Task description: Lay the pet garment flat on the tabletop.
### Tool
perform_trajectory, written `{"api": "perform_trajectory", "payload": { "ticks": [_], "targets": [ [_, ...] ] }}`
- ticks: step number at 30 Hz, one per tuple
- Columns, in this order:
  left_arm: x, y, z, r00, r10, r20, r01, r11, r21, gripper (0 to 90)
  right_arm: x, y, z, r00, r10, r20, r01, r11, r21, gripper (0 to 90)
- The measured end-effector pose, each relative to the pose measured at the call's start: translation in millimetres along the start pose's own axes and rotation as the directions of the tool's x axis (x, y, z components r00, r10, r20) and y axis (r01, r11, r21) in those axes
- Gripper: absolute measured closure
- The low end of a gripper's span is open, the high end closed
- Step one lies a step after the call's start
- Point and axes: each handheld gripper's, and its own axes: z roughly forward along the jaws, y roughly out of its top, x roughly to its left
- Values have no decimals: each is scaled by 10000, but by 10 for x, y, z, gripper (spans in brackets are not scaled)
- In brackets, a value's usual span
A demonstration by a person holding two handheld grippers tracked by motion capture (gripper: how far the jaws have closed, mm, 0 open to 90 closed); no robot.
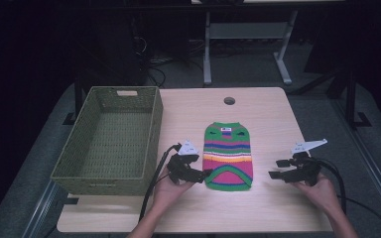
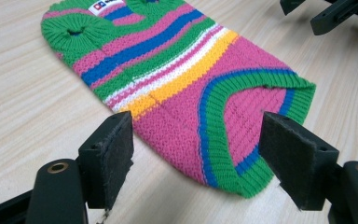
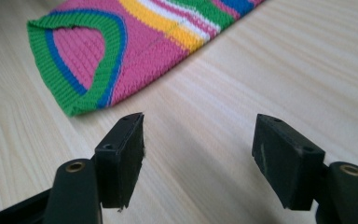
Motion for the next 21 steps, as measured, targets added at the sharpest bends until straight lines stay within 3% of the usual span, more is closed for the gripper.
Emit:
{"api": "perform_trajectory", "payload": {
  "ticks": [8,21],
  "targets": [
    [-38,-71,-69,10000,96,-11,-96,10000,0,256,7,-202,-32,9999,109,33,-108,9997,-230,311],
    [-121,-221,-191,9998,203,-1,-203,9997,-113,255,134,-342,-210,9997,56,245,-38,9976,-698,297]
  ]
}}
